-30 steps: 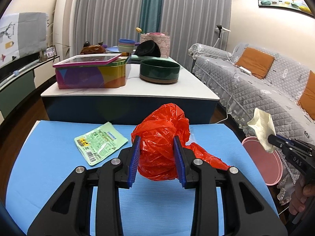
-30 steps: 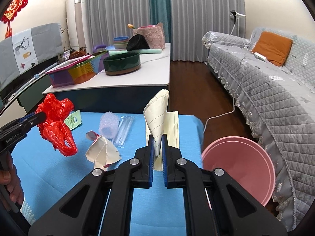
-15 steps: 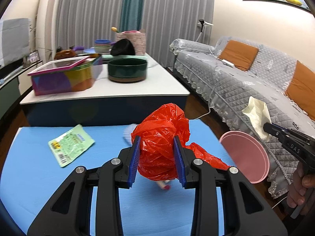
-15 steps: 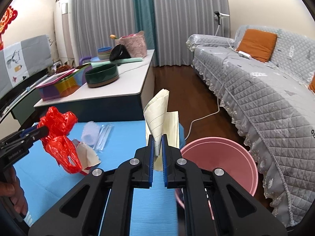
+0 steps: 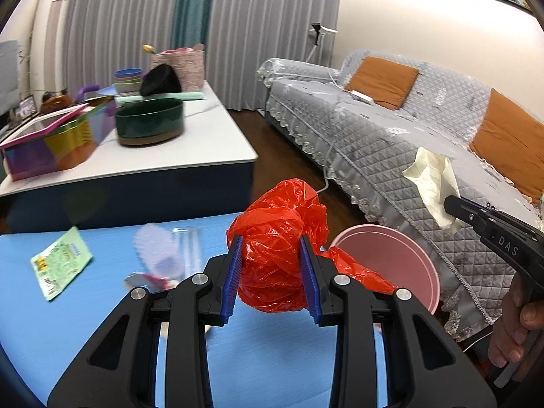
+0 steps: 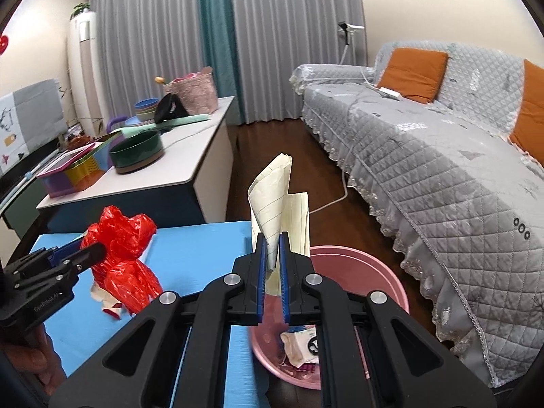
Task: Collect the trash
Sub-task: 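Carry red bag in left gripper and cream paper in right gripper to pink bin, then open both grippers over pink bin to drop red bag and cream paper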
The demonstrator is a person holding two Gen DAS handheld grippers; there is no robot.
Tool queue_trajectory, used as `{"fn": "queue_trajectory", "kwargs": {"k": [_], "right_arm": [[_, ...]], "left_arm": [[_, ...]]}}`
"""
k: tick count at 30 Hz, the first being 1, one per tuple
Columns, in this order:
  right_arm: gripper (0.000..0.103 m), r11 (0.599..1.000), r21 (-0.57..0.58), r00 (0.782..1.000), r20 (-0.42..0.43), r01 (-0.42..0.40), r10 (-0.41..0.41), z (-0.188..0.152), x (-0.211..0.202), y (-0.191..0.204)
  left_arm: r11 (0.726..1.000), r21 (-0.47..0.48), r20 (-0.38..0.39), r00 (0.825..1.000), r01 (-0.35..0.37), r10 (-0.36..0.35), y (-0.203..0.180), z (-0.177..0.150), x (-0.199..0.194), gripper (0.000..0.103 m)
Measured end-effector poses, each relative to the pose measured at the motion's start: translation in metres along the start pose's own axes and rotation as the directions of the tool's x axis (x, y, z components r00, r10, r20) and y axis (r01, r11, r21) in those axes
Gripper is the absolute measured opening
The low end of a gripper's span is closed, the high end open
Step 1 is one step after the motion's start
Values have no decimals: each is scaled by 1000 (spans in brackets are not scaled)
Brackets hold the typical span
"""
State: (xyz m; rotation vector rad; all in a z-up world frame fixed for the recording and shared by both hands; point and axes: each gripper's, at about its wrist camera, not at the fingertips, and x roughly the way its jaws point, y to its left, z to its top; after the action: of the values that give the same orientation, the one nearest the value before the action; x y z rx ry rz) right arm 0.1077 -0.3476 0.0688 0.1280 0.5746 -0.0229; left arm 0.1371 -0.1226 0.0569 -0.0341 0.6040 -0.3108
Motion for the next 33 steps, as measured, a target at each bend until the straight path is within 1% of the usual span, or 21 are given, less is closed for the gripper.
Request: {"fn": "queue_trajectory", "kwargs": {"k": [7, 13, 17, 23, 29, 30, 32, 33], "right_arm": [[8, 998, 44, 999, -24, 46, -45, 2, 9, -26], [8, 995, 66, 996, -41, 80, -78, 3, 16, -44], [8, 992, 69, 994, -45, 103, -100, 2, 19, -55], [8, 988, 105, 992, -60, 114, -108, 0, 25, -68], [8, 988, 108, 992, -69, 113, -106, -2, 27, -71], [10, 988, 110, 992, -73, 113, -105, -3, 27, -72], [14, 988, 113, 991, -91, 107, -97, -3, 31, -73], [18, 987, 114, 990, -105, 110, -98, -4, 34, -74]], "left_arm": [[999, 31, -25, 999, 41, -40, -33, 6, 28, 33], [995, 67, -48, 996, 79, -76, -60, 8, 55, 33], [992, 71, -68, 993, 104, -99, -77, 7, 72, 33], [987, 91, -92, 988, 129, -120, -96, 0, 88, 33], [985, 90, -109, 985, 145, -135, -110, -3, 98, 34], [985, 91, -118, 984, 148, -137, -112, -3, 100, 34], [984, 84, -139, 979, 158, -146, -114, -3, 105, 38], [984, 77, -146, 978, 160, -148, -114, -4, 106, 40]]}}
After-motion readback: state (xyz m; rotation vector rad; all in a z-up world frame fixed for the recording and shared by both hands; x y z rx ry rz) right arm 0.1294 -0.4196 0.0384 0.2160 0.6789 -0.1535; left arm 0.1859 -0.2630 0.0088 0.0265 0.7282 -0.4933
